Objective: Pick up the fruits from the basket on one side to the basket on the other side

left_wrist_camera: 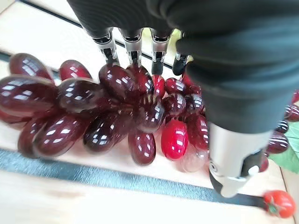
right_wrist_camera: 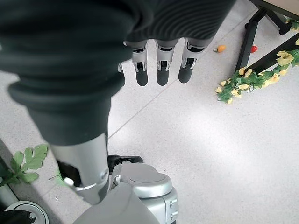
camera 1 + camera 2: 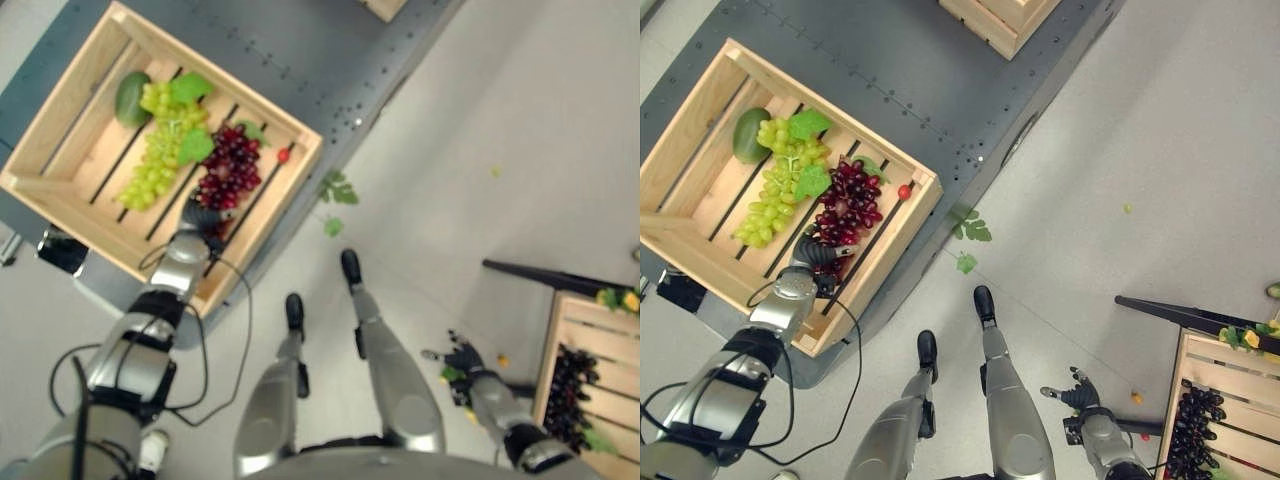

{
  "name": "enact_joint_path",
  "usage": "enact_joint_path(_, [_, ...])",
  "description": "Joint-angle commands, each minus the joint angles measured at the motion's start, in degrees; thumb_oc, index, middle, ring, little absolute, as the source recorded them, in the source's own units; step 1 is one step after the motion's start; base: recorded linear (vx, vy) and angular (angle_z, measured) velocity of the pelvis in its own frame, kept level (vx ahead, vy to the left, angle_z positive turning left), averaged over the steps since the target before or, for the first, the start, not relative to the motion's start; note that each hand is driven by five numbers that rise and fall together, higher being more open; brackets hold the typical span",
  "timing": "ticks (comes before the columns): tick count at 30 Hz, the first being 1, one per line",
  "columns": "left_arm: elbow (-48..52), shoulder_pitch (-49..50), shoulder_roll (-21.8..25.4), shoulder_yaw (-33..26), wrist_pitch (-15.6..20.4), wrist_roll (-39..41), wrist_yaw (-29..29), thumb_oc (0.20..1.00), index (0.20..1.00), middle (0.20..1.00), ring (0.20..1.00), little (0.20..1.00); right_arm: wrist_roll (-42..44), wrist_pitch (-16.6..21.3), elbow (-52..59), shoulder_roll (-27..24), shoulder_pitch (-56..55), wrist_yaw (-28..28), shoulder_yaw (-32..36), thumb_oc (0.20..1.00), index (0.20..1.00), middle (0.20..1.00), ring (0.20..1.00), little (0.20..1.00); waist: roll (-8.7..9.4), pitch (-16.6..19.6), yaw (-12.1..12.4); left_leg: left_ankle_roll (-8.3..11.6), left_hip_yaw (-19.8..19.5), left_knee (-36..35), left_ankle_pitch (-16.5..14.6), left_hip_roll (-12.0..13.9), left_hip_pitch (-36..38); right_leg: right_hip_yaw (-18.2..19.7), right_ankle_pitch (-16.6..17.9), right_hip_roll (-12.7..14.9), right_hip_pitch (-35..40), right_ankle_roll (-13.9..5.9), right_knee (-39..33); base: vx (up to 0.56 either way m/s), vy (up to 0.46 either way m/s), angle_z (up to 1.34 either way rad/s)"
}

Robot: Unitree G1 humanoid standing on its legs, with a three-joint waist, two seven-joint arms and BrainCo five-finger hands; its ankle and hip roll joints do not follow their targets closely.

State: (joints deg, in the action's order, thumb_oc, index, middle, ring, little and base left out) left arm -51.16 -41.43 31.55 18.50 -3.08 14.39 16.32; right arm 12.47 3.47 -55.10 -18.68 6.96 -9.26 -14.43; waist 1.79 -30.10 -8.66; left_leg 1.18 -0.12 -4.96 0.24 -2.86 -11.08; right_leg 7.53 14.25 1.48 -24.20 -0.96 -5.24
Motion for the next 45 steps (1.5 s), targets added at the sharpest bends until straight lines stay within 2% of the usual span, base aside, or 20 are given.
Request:
enact_joint_path(1, [-4.0,-5.9,-2.5,2.4,0.9,-1.1,-1.3,1.0,1.0,1.0,1.0,1.0,0.9,0.0,0.2,-0.5,-0.8,-0.8,-2.3,1.0,1.0,1.0,1.0,1.0,1.92,0.9,-1.2,0.38,-2.5,0.7,1.8,-1.8,-5.6,0.0,-3.1,0.3,-1.6,-6.82,1.0,0.0,0.0,0.0])
enact_joint_path(7, [-8.0,-3.4,-5.7,2.2,-0.7,-4.8,-0.4,1.0,1.0,1.0,1.0,1.0,1.6,0.6,2.7,-0.4,-1.0,-1.9,-2.2,1.0,1.0,1.0,1.0,1.0,2.24,0.4,-1.6,0.3,-2.4,1.0,1.9,-1.8,-6.4,0.4,-3.0,-0.1,-2.4,-6.54,1.0,0.0,-0.005,-0.01])
enact_joint_path(15, [-11.1,1.6,-9.6,-0.6,-1.3,-3.8,0.8,1.0,1.0,1.0,1.0,1.0,1.6,0.8,4.3,-0.3,-1.1,-2.9,-1.9,1.0,1.0,1.0,1.0,1.0,2.5,0.3,-1.4,0.28,-2.5,1.3,2.0,-1.7,-7.3,0.7,-3.0,-0.4,-2.9,-6.23,1.0,0.0,-0.005,-0.01])
enact_joint_path(22, [-10.9,5.0,-12.2,-0.8,-1.7,-4.4,1.6,1.0,1.0,1.0,1.0,1.0,1.6,0.8,4.9,-0.1,-0.9,-3.7,-2.2,1.0,1.0,1.0,1.0,1.0,2.33,0.3,-1.0,0.21,-3.1,1.5,2.1,-1.7,-7.8,0.2,-3.1,-0.3,-3.1,-6.01,1.0,0.0,0.0,0.0])
enact_joint_path(27, [-10.2,8.7,-13.3,-1.3,-1.6,-4.8,1.3,1.0,1.0,1.0,1.0,1.0,1.7,0.7,5.5,0.0,-0.9,-3.8,-2.0,1.0,1.0,1.0,1.0,1.0,2.27,0.3,-0.5,0.12,-3.4,1.7,1.9,-1.9,-8.0,0.2,-3.1,-0.3,-3.0,-5.97,1.0,0.0,0.0,0.0])
enact_joint_path(33, [-10.0,8.4,-13.1,-1.8,-1.4,-3.9,2.5,1.0,1.0,1.0,1.0,1.0,1.9,0.8,6.1,-0.1,-0.8,-4.3,-2.0,1.0,1.0,1.0,1.0,1.0,2.77,0.3,-0.3,0.19,-3.5,2.0,2.2,-1.9,-9.1,0.0,-3.0,-0.3,-3.8,-5.91,0.9,0.0,0.0,0.0])
enact_joint_path(34, [-9.9,8.0,-13.0,-1.5,-1.5,-4.0,2.6,0.865,0.865,0.865,0.865,0.865,2.1,0.8,6.0,-0.1,-0.8,-4.4,-2.0,1.0,1.0,1.0,1.0,1.0,2.86,0.3,-0.4,0.2,-3.5,2.1,2.2,-1.8,-9.2,-0.1,-3.0,-0.3,-3.8,-5.93,0.9,0.0,0.0,0.0])
enact_joint_path(35, [-9.9,7.7,-12.9,-1.2,-1.5,-4.2,2.5,0.2,0.2,0.2,0.2,0.2,2.2,0.8,5.8,0.0,-0.7,-4.5,-2.1,1.0,1.0,1.0,1.0,1.0,2.9,0.3,-0.4,0.19,-3.7,2.1,2.2,-1.8,-9.3,0.0,-3.0,-0.3,-3.9,-5.9,0.9,0.0,0.0,0.0])
enact_joint_path(45, [-9.0,6.6,-12.2,0.3,-1.6,-6.9,2.7,0.2,0.2,0.2,0.2,0.2,2.3,1.3,5.8,0.0,-0.9,-4.8,-2.2,1.0,1.0,1.0,1.0,1.0,3.18,0.3,-0.5,0.17,-3.9,2.1,2.2,-1.7,-9.4,0.0,-3.2,-0.5,-3.9,-5.85,0.9,0.0,-0.003,0.01])
